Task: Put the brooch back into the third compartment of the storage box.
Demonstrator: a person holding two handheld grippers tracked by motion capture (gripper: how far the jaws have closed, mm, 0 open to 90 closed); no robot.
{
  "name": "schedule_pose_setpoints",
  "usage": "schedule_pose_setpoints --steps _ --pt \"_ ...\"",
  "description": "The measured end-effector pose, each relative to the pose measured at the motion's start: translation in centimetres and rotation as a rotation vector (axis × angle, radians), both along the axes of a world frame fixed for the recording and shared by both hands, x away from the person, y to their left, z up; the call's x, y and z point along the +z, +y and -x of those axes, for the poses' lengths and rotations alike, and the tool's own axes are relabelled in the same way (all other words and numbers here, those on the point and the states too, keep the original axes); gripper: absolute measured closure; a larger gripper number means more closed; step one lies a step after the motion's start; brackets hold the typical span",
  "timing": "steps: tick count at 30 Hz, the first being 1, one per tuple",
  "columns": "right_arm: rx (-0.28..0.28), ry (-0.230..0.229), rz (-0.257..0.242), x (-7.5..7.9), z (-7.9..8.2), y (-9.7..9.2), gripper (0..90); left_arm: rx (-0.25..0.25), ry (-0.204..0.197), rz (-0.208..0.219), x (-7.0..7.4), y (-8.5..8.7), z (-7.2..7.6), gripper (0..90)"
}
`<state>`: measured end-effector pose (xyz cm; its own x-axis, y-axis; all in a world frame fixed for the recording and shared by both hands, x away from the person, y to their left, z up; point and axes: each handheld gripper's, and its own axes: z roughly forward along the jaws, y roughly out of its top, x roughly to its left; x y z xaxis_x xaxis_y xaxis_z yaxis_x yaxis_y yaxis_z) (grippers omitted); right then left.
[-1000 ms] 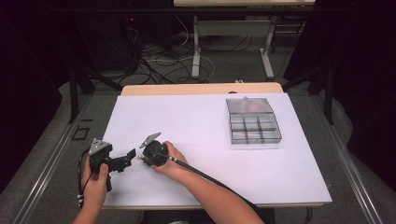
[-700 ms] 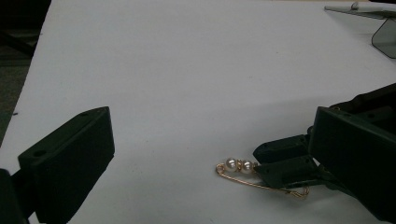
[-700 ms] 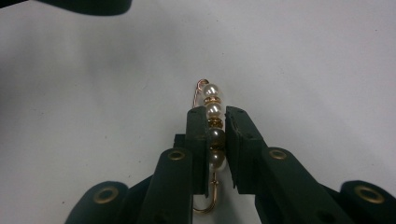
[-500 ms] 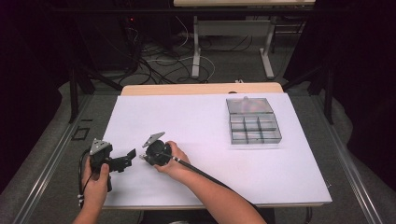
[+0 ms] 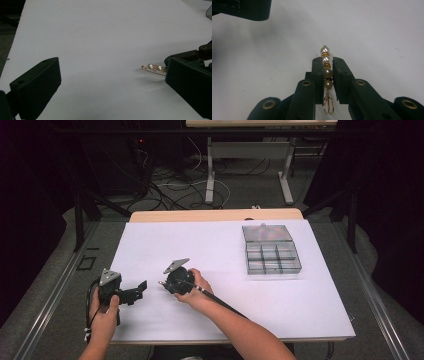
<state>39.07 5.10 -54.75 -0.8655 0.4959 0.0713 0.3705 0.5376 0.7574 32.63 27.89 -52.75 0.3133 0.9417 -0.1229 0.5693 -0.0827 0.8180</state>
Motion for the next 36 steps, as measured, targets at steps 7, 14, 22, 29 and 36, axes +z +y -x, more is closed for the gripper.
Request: schedule_pose_setpoints --steps 7,14,22,29,36 --pt "-0.017 -0.005 -0.034 0.9 0.0 -1.3 80.4 -0.002 -0.001 -0.004 -0.1 0.0 0.0 0.6" --pt "-0.045 -0.015 -0.058 1.8 -0.2 -2.7 80.4 -0.001 0.000 -0.004 -0.1 0.0 0.0 0.6" --pt "-0.114 -0.016 -0.072 2.4 -1.1 -5.0 80.4 -0.002 -0.001 -0.006 -0.1 0.0 0.0 0.6" --pt "-0.179 -0.017 -0.075 2.9 -2.3 -7.0 80.4 -0.002 0.002 -0.003 -0.1 0.0 0.0 0.6" --pt "-0.236 -0.048 -0.080 3.2 -3.4 -9.4 80.4 -0.003 0.005 -0.001 -0.1 0.1 0.0 0.6"
